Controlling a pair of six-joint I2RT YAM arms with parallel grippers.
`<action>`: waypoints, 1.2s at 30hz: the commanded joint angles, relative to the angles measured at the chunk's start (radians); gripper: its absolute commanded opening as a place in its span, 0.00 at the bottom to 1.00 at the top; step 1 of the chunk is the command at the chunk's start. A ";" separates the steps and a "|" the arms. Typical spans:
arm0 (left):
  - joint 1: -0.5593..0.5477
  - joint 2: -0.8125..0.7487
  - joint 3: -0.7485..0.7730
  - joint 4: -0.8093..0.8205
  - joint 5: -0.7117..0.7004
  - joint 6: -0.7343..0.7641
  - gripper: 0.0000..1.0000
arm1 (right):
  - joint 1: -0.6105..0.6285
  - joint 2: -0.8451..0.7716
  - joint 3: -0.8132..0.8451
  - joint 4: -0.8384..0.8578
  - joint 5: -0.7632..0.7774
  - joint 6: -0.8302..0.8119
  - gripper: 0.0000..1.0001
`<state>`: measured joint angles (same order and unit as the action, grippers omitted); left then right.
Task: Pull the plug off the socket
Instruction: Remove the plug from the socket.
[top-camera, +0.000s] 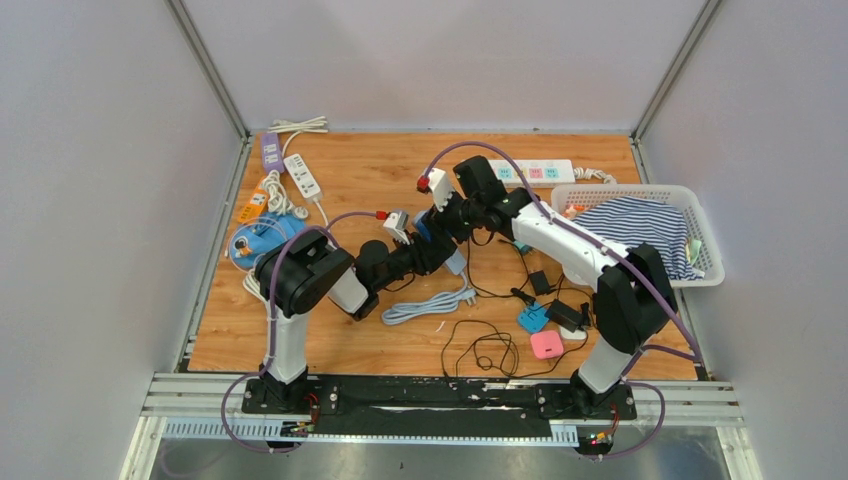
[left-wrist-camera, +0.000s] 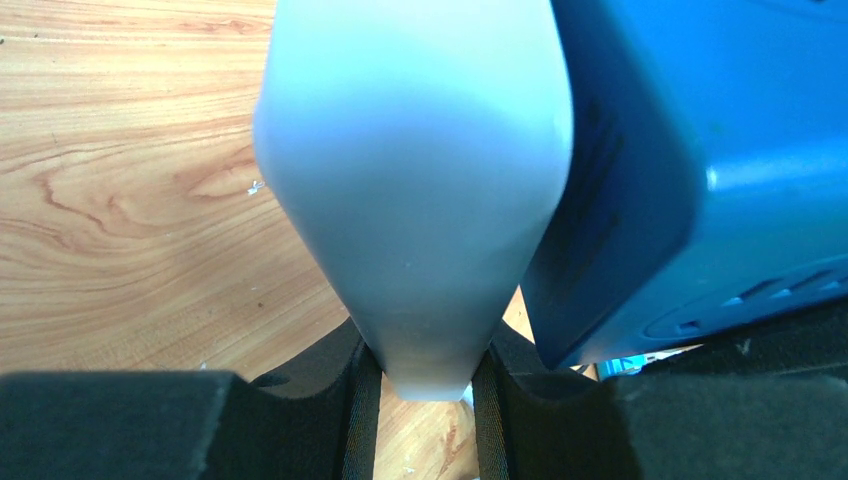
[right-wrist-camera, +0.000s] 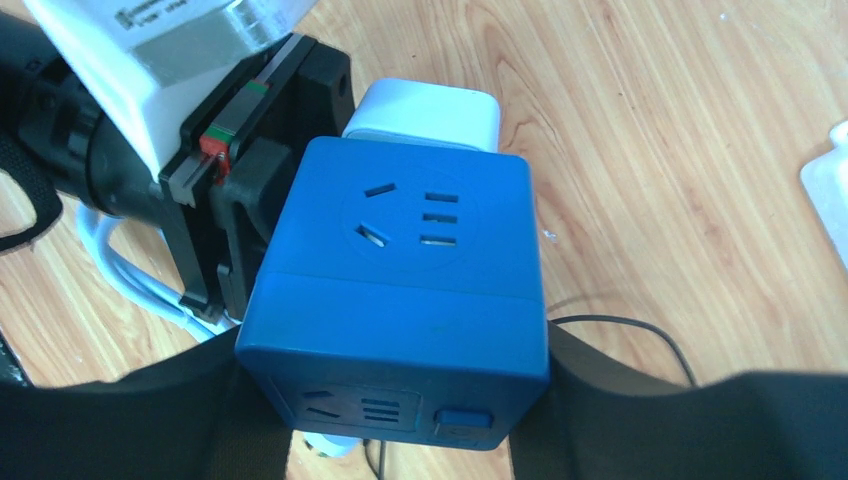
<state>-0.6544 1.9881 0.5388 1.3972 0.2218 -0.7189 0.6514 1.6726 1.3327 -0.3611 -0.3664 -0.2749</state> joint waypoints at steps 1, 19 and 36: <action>-0.016 0.018 0.017 -0.017 -0.008 0.047 0.00 | 0.003 -0.036 0.032 -0.016 -0.049 -0.004 0.25; 0.068 0.088 -0.007 -0.010 -0.071 -0.080 0.00 | 0.131 -0.004 0.047 -0.058 -0.003 -0.029 0.00; 0.070 0.093 -0.003 -0.005 -0.069 -0.063 0.00 | 0.029 -0.132 -0.051 0.002 -0.183 -0.036 0.00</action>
<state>-0.6308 2.0472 0.5552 1.4868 0.2775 -0.7704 0.5797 1.6302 1.2530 -0.2684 -0.5140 -0.2939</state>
